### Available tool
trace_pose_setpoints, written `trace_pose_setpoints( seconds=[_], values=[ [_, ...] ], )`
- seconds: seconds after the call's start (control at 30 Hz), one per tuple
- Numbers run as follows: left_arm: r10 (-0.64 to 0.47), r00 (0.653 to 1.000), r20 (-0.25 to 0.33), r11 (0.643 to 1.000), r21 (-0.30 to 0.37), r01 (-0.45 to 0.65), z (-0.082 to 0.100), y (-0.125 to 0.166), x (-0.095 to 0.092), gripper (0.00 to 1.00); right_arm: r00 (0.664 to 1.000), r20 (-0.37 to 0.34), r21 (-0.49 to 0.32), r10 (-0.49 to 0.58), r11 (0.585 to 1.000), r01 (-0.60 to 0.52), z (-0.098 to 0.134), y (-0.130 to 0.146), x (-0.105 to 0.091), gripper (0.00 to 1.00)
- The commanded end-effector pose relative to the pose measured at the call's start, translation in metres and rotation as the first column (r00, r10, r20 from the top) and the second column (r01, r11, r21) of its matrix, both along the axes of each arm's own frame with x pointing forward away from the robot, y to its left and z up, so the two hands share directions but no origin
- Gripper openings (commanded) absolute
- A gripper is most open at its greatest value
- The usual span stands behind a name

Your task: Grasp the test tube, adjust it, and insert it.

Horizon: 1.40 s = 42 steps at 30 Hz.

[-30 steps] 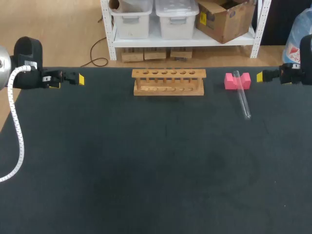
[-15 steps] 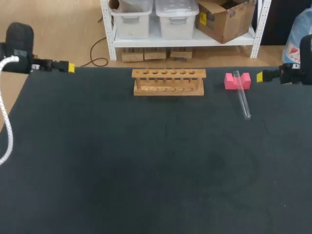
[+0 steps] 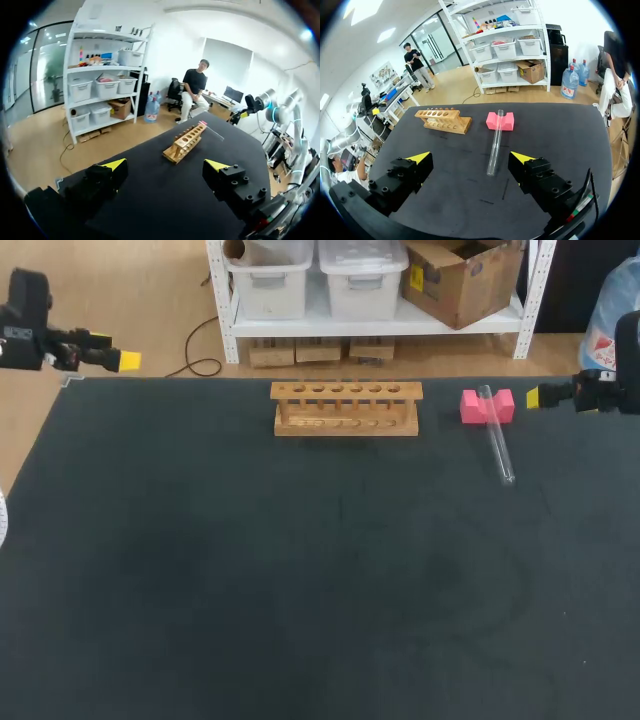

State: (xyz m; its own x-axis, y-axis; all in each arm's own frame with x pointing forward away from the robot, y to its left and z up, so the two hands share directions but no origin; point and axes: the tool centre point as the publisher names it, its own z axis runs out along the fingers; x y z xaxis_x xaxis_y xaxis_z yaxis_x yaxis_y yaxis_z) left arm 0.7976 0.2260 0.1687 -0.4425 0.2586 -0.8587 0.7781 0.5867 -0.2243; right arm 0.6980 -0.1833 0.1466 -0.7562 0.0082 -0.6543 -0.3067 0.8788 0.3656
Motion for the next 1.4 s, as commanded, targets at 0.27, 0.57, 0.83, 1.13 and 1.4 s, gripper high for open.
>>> trace_pose_setpoints(
  seconds=[0.27,0.57,0.83,1.13,1.4],
  values=[
    [-0.220,0.974,0.045,0.970,-0.100,0.224,-0.029,-0.026,0.030,1.00,1.000,-0.001,-0.005,-0.004,1.000,0.004,0.001,0.000,-0.001,1.00],
    [-0.278,0.958,0.068,0.952,-0.114,0.284,-0.040,-0.041,0.038,1.00,1.000,-0.001,-0.005,-0.004,1.000,0.004,0.001,0.000,-0.001,1.00],
    [-0.291,0.952,0.091,0.947,-0.115,0.300,-0.041,-0.045,0.045,1.00,1.000,-0.001,-0.005,-0.004,1.000,0.004,0.001,0.000,-0.001,1.00],
    [-0.293,0.951,0.101,0.946,-0.113,0.303,-0.040,-0.045,0.046,1.00,1.000,-0.001,-0.005,-0.004,1.000,0.004,0.001,0.000,-0.001,1.00],
    [-0.293,0.951,0.101,0.946,-0.113,0.303,-0.040,-0.045,0.046,1.00,1.000,-0.001,-0.005,-0.004,1.000,0.004,0.001,0.000,-0.001,1.00]
  ],
)
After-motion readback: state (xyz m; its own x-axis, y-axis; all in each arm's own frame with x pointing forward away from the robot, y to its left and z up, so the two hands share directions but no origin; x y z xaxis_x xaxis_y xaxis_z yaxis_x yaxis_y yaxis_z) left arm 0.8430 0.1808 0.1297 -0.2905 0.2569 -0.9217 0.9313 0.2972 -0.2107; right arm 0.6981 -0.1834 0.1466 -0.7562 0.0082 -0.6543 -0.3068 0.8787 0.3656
